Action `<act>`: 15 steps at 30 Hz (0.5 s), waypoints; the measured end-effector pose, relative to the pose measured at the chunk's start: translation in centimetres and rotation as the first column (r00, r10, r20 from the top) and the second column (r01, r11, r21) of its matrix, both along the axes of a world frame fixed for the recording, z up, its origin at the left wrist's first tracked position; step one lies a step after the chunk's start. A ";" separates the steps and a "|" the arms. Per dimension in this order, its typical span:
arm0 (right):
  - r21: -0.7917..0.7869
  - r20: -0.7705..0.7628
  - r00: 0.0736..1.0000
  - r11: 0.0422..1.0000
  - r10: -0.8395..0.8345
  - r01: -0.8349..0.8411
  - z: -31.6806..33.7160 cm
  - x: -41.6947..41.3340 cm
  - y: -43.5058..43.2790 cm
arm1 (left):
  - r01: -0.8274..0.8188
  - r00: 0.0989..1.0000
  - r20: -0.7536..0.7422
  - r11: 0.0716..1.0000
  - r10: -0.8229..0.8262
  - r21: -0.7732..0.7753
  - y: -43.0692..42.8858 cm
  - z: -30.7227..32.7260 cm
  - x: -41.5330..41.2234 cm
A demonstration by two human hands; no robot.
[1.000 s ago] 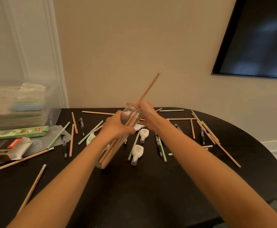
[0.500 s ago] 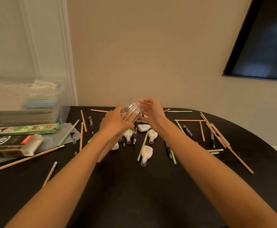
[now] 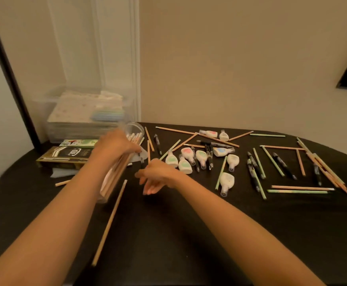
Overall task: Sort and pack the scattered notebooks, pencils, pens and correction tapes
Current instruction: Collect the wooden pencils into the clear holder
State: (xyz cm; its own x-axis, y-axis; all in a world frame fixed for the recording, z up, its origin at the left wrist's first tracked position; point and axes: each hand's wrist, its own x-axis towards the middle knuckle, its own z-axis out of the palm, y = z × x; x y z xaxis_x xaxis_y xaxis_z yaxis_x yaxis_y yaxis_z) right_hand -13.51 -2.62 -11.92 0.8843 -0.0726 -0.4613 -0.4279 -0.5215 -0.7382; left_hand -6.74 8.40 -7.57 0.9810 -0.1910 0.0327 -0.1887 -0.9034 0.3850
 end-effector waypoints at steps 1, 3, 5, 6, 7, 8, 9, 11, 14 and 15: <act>-0.038 -0.016 0.999 0.998 0.046 -0.047 -0.6 0.3 1.5 | -0.015 1.000 0.002 1.000 0.015 0.014 0.7 -0.3 0.1; -0.114 -0.031 0.994 0.988 0.101 -0.104 -1.6 0.9 3.6 | -0.044 0.999 -0.011 0.999 0.045 0.032 1.6 -0.7 0.3; -0.166 -0.027 0.993 0.979 0.114 -0.117 -2.3 1.5 4.9 | -0.076 0.996 -0.041 0.997 0.077 0.030 2.3 -1.0 0.4; -0.187 -0.028 0.994 0.976 0.109 -0.112 -2.4 1.7 5.1 | -0.082 0.995 -0.049 0.996 0.083 0.029 2.5 -1.1 0.5; -0.211 -0.038 0.994 0.972 0.100 -0.106 -2.4 1.9 5.2 | -0.083 0.995 -0.049 0.996 0.085 0.033 2.8 -1.3 0.7; -0.228 -0.053 0.995 0.969 0.088 -0.098 -2.3 2.0 5.1 | -0.085 0.995 -0.048 0.996 0.087 0.039 3.0 -1.3 0.8; -0.239 -0.062 0.995 0.967 0.072 -0.085 -2.1 2.1 5.0 | -0.084 0.995 -0.047 0.995 0.086 0.047 3.1 -1.4 0.8; -0.240 -0.047 0.998 0.970 0.036 -0.046 -1.8 2.1 4.1 | -0.076 0.996 -0.053 0.996 0.078 0.045 3.1 -1.4 0.9; -0.179 0.021 0.999 0.983 -0.026 0.030 -1.2 1.9 2.1 | -0.063 0.996 -0.062 0.998 0.064 0.017 2.8 -1.3 0.8; -0.151 0.051 0.997 0.986 -0.058 0.065 -0.9 1.9 1.2 | -0.058 0.997 -0.059 0.998 0.059 0.013 2.6 -1.3 0.8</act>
